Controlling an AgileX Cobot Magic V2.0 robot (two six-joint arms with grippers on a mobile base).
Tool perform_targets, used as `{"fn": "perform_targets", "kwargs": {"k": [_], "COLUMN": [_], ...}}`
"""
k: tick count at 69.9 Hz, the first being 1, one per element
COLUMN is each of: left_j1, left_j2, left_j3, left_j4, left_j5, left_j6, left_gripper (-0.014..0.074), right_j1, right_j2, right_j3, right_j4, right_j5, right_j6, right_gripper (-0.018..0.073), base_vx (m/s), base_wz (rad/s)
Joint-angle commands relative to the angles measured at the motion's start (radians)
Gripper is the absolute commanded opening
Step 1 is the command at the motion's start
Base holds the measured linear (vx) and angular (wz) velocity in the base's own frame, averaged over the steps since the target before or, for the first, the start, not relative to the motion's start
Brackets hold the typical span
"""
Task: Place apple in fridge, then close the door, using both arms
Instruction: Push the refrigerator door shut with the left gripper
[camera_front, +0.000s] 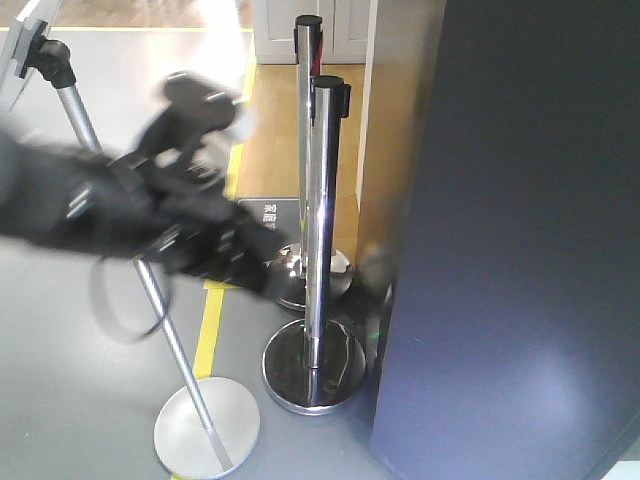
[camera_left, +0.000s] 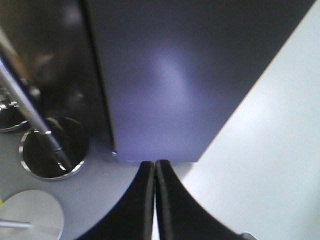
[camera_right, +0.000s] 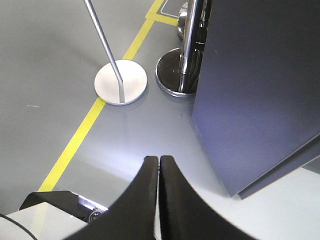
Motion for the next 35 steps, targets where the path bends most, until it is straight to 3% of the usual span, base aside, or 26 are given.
{"fn": "perform_targets", "kwargs": {"k": [1,13,26,35], "left_j1": [-0.004,-0.004,-0.004,-0.004], "left_j2": [-0.121,-0.258,-0.358,-0.381], "left_j3": [0.086,0.252,0.328,0.335], "left_j4": [0.046,0.11,0.34,0.516], "left_j5": [-0.15,-0.21,-0.172,-0.065], "left_j6": [-0.063,-0.108,-0.372,-0.552], "left_gripper": [-0.0006,-0.0006,-0.0006,-0.0006], "right_j1": [-0.004,-0.004,-0.004,-0.004], "right_j2": [0.015,0.015,0.015,0.015], "right_j3": [-0.021,-0.021,-0.021,-0.021], "right_j4": [0.002,0.003,0.034,0.037], "right_j5": [-0.047,-0.07,-0.097,-0.133], "right_j6": [0.0,0.0,0.0,0.001], "right_gripper": [-0.0009,-0.0009,-0.0009,-0.0009], "base_vx": [0.0,0.0,0.0,0.0], "base_wz": [0.0,0.0,0.0,0.0]}}
